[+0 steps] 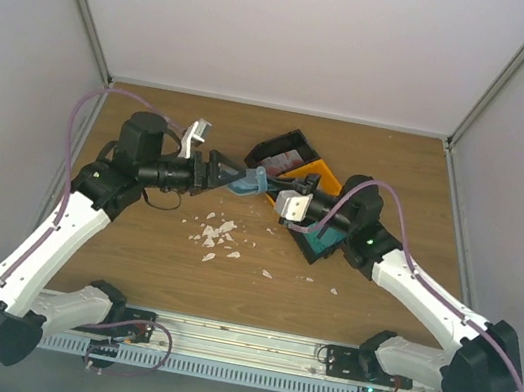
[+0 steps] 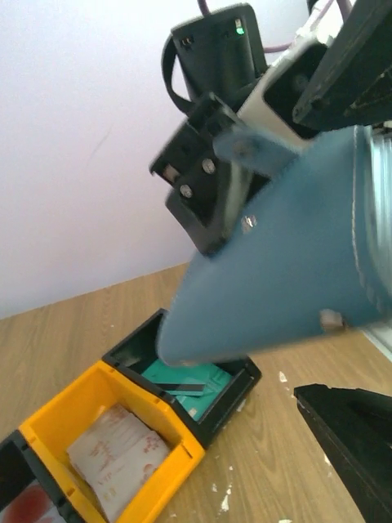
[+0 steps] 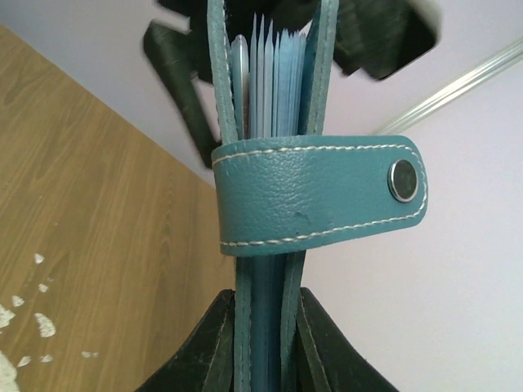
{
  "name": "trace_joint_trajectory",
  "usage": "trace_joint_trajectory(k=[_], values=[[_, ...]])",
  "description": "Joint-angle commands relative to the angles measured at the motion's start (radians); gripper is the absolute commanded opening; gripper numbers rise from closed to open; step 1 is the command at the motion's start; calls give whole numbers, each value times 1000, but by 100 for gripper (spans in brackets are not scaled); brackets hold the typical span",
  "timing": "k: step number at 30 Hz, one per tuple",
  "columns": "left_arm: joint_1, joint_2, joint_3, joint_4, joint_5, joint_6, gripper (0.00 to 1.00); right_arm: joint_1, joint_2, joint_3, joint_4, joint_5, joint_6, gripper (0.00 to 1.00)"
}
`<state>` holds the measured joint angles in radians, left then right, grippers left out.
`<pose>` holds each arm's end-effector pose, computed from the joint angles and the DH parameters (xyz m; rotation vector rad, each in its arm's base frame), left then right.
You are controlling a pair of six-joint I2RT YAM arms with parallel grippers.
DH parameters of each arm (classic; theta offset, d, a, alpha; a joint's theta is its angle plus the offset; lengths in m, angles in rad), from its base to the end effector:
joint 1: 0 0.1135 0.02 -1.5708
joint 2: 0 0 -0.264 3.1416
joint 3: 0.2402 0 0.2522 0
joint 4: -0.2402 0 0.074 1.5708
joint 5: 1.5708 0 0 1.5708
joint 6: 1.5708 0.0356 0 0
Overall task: Put the credit cards into the card holder
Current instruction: Close the card holder at the center of the board.
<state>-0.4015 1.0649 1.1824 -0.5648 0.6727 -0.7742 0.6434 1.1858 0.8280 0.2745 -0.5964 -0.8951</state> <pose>0.1940 -0.1064 0.3887 0.0669 2.2108 -1.3824 0.2075 0.1806 0.3200 -1.4254 0.8275 0.3005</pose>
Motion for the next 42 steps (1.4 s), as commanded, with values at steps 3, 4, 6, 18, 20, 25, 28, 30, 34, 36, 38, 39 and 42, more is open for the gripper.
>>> trace_joint_trajectory(k=[3, 4, 6, 18, 20, 25, 28, 30, 34, 36, 38, 39, 42], values=[[60, -31, -157, 259, 226, -264, 75, 30, 20, -27, 205, 40, -57, 0], [68, -28, -158, 262, 229, -277, 75, 34, 23, -31, 223, 42, -64, 0], [83, -24, -155, 269, 236, -306, 74, 42, 30, -34, 243, 43, -77, 1], [123, -7, -211, 376, 317, -429, 33, 73, 97, -48, 340, 55, -102, 4], [123, 1, -206, 351, 310, -396, 17, 77, 109, -59, 384, 64, -56, 8], [127, -16, -233, 310, 227, -275, 0, 87, 91, -71, 350, 132, 119, 54], [127, -25, -256, 285, 132, -182, 0, 94, 56, -37, 104, 97, 216, 73], [127, -38, -289, 292, 42, -133, 0, 95, 29, -39, -10, 71, 300, 79], [116, -81, -421, 425, -97, -64, 0, 96, -44, -104, -76, 79, 568, 82], [93, -85, -508, 521, -126, -55, 0, 96, -85, -135, -87, 110, 749, 82], [47, -76, -584, 606, -175, -50, 0, 95, -96, -148, -122, 137, 924, 82], [19, -66, -622, 631, -212, -44, 0, 95, -92, -143, -151, 154, 1016, 81], [-61, -29, -698, 708, -311, -48, 0, 92, -45, -112, -246, 155, 1231, 71]])
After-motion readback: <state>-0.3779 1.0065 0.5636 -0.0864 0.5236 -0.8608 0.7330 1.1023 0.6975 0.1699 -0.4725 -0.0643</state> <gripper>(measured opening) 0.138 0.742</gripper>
